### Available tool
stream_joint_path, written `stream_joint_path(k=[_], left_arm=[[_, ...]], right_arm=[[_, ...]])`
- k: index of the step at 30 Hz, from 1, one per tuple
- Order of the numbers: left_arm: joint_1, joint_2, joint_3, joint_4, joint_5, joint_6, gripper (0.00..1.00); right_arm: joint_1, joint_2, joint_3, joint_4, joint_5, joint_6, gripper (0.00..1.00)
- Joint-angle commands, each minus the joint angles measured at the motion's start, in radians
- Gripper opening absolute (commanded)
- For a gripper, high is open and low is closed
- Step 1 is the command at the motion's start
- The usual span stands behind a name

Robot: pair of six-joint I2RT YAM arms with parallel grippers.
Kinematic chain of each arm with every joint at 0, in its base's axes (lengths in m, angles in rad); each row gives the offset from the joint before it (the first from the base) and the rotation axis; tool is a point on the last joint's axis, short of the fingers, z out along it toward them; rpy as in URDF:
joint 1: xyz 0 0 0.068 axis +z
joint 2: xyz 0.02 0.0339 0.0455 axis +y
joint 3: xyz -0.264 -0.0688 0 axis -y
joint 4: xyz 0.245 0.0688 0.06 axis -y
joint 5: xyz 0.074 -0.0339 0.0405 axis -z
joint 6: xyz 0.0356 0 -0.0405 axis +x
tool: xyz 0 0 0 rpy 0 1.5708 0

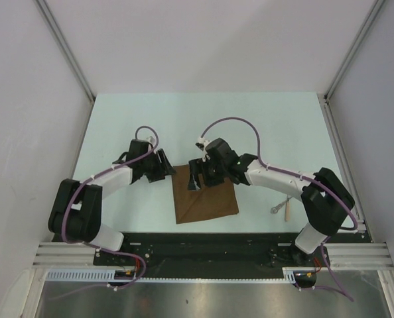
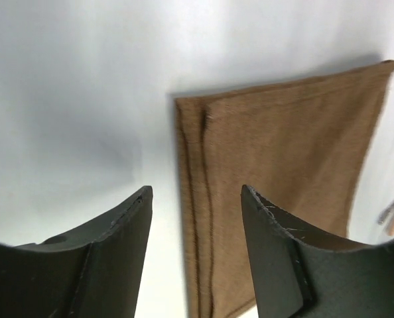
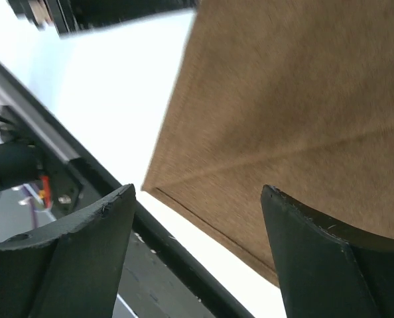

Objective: Fold the napkin into a case and place the utensils inside
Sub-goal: Smooth out the upper triangle-folded napkin at the center of the board.

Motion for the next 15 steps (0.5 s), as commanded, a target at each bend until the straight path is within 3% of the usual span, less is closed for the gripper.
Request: stream_joint_path(k=[1, 9, 15], left_arm=[[-0.003, 0.059, 0.053, 0.054, -0.043, 0.070, 0.58], [-0.046, 0.157, 0.076, 0.113, -0.086, 0.067, 0.49], [-0.057, 0.189, 0.094, 0.083, -0.137, 0.058, 0.40]], right_arm=[[0.044, 0.000, -0.010, -0.032, 0.093, 0.025, 0.81], [0.137, 0.055, 0.035, -0.032, 0.129, 0.055, 0.79], [0.211, 0.145, 0.116, -0.095, 0.277, 0.176, 0.67]])
